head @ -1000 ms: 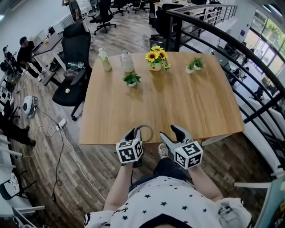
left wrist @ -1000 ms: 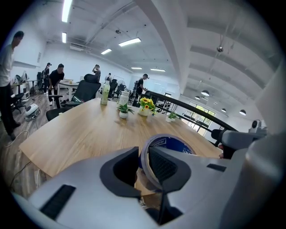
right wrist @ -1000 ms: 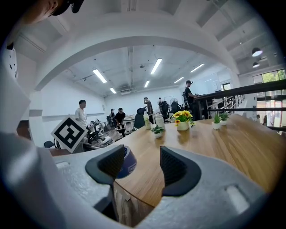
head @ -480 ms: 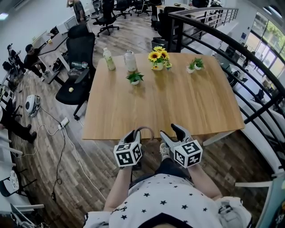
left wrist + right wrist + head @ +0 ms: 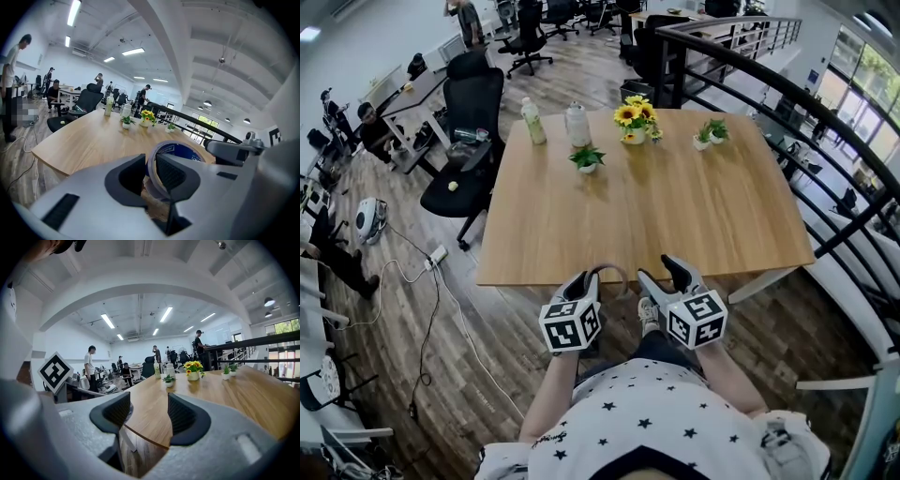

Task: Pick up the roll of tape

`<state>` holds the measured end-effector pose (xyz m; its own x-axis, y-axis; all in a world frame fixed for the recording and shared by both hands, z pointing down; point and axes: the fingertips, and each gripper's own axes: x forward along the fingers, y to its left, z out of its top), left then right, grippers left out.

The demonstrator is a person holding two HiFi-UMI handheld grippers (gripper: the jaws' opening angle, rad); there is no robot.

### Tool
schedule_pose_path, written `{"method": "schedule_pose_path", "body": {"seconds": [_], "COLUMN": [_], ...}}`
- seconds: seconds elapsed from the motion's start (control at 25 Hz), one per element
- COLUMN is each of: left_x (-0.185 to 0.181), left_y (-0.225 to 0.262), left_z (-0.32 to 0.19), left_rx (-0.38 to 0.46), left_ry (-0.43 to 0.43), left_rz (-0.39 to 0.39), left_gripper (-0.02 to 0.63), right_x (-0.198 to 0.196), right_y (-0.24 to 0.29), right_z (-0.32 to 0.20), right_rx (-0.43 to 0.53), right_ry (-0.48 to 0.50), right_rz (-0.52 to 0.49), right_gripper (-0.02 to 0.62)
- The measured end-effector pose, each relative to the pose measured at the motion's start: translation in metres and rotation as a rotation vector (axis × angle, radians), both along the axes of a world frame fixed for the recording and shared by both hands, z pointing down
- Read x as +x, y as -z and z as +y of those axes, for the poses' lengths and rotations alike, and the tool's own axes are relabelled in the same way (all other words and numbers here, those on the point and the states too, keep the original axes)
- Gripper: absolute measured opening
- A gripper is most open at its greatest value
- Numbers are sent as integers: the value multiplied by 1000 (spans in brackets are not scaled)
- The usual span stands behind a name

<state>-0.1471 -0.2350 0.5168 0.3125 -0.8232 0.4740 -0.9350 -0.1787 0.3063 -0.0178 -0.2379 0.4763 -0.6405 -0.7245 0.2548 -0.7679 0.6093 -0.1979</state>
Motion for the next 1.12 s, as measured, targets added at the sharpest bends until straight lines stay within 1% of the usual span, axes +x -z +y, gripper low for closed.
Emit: {"method": "schedule_pose_path", "body": {"seconds": [0.44, 1.12], "left_x": [1, 4], "left_y": [5, 5], "left_z": [13, 5], "left_rx": [11, 12], "left_ry": [-9, -21], "left_rz": [6, 22], "left_gripper": [69, 69], "right_x": [-1, -1], "right_y": [1, -4], "right_z": [12, 8], "right_rx": [5, -3], "right_ry": [-2, -1], "right_rz": [4, 47], "right_gripper": [236, 230]}}
